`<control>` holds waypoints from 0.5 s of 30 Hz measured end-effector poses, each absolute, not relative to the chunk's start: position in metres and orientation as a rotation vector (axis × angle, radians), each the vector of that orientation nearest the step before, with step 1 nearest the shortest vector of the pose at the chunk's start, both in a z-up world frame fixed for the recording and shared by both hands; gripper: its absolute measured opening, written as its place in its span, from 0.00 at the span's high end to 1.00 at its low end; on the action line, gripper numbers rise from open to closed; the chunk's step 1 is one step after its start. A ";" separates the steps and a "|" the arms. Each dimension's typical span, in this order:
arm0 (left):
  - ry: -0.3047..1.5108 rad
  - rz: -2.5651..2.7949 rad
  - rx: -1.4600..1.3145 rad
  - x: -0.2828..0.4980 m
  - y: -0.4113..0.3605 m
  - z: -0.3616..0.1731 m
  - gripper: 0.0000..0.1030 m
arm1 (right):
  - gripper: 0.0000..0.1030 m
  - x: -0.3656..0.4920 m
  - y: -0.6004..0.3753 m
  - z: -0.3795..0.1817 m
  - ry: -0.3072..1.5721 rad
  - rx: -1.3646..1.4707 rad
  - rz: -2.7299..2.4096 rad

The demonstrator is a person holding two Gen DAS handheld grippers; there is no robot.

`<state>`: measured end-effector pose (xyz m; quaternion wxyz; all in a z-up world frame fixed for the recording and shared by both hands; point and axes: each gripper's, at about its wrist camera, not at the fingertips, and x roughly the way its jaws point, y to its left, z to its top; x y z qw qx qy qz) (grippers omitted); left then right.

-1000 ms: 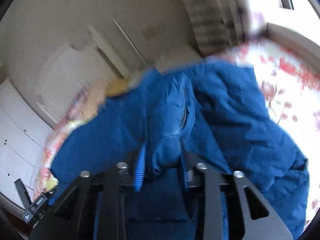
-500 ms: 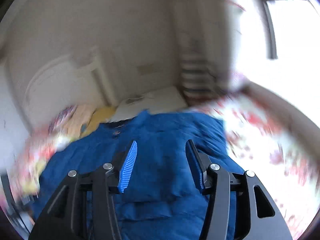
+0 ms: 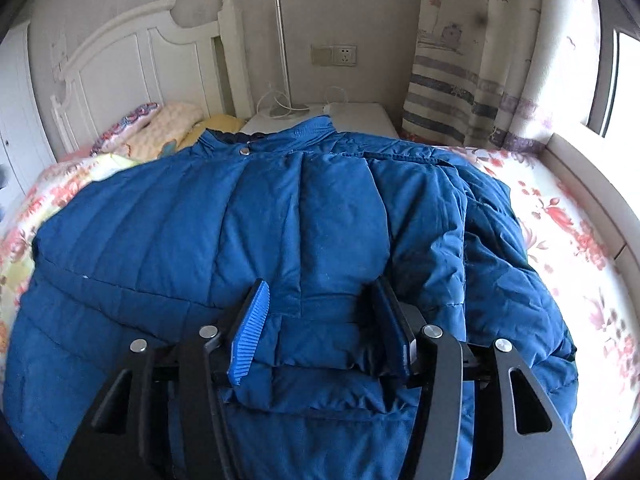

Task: Fold large clothes

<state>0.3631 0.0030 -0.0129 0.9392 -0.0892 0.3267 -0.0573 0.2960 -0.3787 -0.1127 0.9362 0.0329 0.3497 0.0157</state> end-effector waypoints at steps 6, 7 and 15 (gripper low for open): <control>0.843 -0.090 0.039 0.422 -0.036 -0.105 0.02 | 0.46 0.298 -0.382 -0.110 0.706 0.114 0.073; 0.840 -0.086 0.035 0.421 -0.037 -0.102 0.02 | 0.46 0.297 -0.385 -0.109 0.706 0.136 0.084; 0.829 -0.082 0.029 0.419 -0.039 -0.100 0.02 | 0.47 0.310 -0.394 -0.061 0.596 0.173 0.055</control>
